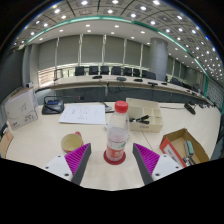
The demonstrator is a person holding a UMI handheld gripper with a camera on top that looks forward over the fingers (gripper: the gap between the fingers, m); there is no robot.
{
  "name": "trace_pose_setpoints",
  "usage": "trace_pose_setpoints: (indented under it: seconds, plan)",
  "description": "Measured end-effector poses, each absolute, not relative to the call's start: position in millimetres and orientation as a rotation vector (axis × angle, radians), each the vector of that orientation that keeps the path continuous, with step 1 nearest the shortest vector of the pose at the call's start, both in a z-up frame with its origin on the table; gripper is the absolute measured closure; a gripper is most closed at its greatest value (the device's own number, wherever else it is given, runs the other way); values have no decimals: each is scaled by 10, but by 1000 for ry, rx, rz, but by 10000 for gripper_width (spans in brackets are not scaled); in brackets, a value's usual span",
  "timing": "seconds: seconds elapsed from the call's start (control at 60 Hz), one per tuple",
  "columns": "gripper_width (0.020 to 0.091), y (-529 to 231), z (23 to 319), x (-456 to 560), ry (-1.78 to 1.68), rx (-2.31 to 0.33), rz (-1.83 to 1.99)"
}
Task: Pour water
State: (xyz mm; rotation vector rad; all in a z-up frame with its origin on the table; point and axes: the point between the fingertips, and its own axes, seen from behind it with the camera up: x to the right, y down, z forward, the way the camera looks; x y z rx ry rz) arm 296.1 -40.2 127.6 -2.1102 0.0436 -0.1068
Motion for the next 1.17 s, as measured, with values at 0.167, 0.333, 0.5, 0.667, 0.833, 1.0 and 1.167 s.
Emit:
trace_pose_setpoints:
  seconds: [0.167, 0.333, 0.5, 0.667, 0.833, 1.0, 1.167]
  plan:
    - [244, -1231, 1619, 2613, 97, -2199, -120]
    - [247, -2010, 1905, 2253, 98, -2248, -125]
    - [244, -2579, 2175, 1943, 84, -2255, -117]
    - [246, -2907, 2359, 1750, 63, -2249, -151]
    - [244, -3069, 2452, 1606, 46, -2234, -140]
    - [245, -3143, 2496, 1531, 51, -2226, -120]
    - [242, -3146, 2526, 1572, 35, -2208, -150]
